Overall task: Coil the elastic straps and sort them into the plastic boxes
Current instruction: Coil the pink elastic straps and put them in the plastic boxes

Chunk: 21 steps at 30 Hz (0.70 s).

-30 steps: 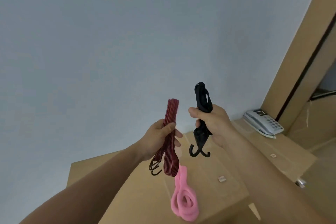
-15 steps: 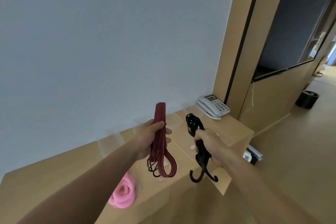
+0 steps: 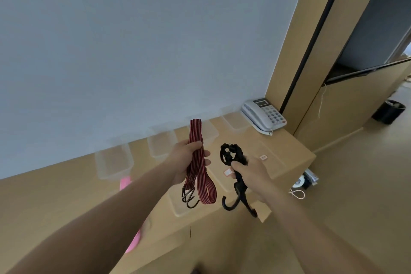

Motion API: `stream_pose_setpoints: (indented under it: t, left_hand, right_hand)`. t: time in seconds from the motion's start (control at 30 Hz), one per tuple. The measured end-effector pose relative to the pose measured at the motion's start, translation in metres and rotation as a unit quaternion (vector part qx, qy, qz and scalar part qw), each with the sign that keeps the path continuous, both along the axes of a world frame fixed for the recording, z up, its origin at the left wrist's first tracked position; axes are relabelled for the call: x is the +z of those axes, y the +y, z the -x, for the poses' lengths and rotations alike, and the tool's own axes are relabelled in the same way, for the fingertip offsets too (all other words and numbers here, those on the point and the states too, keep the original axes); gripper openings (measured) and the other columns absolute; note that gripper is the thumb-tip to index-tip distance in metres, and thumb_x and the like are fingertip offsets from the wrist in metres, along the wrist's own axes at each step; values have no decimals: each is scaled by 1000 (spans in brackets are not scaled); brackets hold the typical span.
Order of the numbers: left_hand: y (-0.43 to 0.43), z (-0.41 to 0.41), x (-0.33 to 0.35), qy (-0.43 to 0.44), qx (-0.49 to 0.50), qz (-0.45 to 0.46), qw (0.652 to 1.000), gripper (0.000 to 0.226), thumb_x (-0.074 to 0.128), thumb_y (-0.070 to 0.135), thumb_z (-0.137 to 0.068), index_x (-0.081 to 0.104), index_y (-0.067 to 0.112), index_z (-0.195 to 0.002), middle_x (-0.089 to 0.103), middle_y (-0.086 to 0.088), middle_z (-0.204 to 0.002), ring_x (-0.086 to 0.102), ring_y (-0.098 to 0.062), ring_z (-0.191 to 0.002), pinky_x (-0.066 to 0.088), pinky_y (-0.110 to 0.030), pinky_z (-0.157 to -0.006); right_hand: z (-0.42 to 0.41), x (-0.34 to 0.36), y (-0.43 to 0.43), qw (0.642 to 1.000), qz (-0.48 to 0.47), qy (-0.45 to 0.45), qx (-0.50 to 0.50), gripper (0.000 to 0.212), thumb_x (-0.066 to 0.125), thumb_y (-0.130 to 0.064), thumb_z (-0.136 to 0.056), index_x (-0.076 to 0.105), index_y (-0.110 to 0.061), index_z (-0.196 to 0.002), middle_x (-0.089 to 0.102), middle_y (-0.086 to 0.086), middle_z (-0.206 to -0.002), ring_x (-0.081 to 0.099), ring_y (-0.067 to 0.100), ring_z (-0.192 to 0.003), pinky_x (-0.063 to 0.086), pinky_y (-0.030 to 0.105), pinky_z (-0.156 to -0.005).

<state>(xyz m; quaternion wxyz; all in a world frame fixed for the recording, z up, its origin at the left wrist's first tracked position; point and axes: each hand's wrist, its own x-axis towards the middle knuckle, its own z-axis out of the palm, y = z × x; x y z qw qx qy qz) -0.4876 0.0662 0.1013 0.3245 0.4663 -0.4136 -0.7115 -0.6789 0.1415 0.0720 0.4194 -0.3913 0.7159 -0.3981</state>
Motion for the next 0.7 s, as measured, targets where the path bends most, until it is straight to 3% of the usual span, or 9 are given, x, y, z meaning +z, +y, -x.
stream_pose_setpoints:
  t: [0.17,0.3,0.5,0.63,0.7]
  left_hand:
    - [-45,18,-23,-12,40,-40,998,22,43,18,-104,50,2,-117,67,-15,-86,66,-24,-59,51,-33,-53]
    - [-79,29,-36,-3,60,-82,995,26,36,18,-102,51,1,-114,67,-13,-82,65,-25,-58,48,-33,-53]
    - [-108,37,-47,10,55,-123,991,27,35,17,-100,51,-1,-113,69,-15,-82,65,-29,-63,49,-43,-68]
    - [-120,43,-51,0,67,-131,989,25,36,17,-100,50,0,-111,70,-13,-79,66,-28,-62,47,-39,-62]
    - [-123,51,-51,-2,67,-139,988,26,37,17,-101,49,0,-115,70,-14,-83,67,-27,-63,49,-37,-60]
  right_hand:
    - [11,-35,-61,990,-72,102,68,18,55,-20,-92,60,-5,-83,54,6,-67,49,20,-60,36,29,-57]
    - [17,-65,-113,973,-97,172,117,17,53,-20,-91,52,-14,-75,54,1,-62,50,19,-55,33,27,-50]
    - [26,-99,-137,962,-143,174,152,12,58,-25,-87,51,-21,-78,54,-5,-70,52,18,-67,33,26,-52]
    - [36,-110,-142,971,-152,139,124,22,68,-33,-85,60,-19,-100,66,1,-98,59,13,-80,39,22,-58]
    - [42,-108,-147,971,-144,145,125,38,67,-34,-88,59,-13,-119,64,9,-119,62,22,-100,40,25,-68]
